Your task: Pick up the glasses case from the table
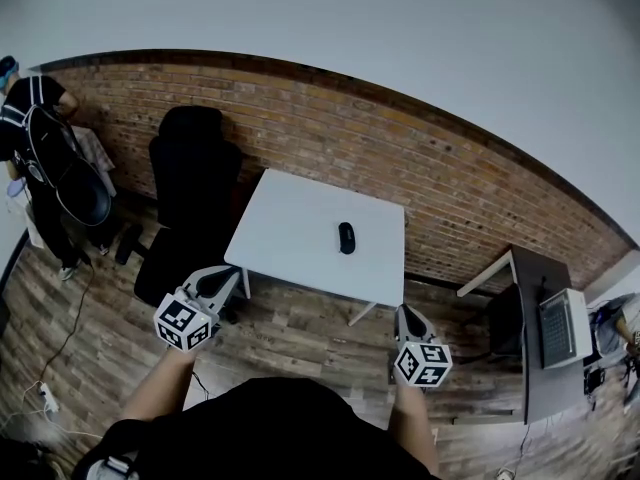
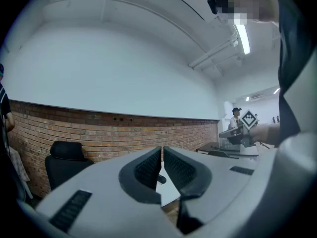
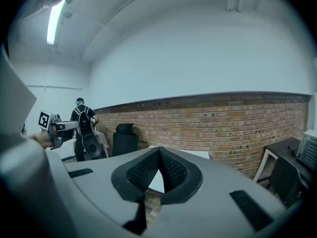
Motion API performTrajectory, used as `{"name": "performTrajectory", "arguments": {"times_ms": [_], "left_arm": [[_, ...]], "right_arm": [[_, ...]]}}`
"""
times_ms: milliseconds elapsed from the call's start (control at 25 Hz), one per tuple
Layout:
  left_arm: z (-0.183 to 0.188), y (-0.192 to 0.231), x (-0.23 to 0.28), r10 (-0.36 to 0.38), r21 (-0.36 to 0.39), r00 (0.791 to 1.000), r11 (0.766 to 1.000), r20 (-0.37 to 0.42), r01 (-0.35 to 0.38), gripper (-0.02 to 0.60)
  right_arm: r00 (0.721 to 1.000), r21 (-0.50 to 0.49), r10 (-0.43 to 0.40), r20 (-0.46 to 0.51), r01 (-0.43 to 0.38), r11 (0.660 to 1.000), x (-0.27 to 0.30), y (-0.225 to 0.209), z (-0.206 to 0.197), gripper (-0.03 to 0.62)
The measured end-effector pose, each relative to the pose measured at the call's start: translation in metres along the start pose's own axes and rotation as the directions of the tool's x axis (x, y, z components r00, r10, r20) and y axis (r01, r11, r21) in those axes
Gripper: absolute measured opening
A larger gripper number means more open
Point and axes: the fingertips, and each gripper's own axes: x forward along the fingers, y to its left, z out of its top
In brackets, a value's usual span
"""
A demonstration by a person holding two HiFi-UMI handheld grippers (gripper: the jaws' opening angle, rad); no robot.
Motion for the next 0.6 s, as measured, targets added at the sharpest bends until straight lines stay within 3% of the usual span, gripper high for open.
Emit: {"name": "performTrajectory", "arguments": {"times_ms": [360, 600], "left_arm": [[-0.022, 0.012, 0.000, -0.001, -0.002, 0.999, 1.000, -0.045, 0.001, 0.023], [-0.039, 0.020, 0.015, 0.010, 0.007, 0.996, 1.000, -0.094, -0.009, 0.023]], "right_arm": [[0.999, -0.010, 0.005, -0.037, -0.006, 1.000, 0.021, 0.007, -0.009, 0.015], [0.999, 0.007, -0.006, -0.043, 0.006, 1.000, 0.037, -0.014, -0.017, 0.015]]}}
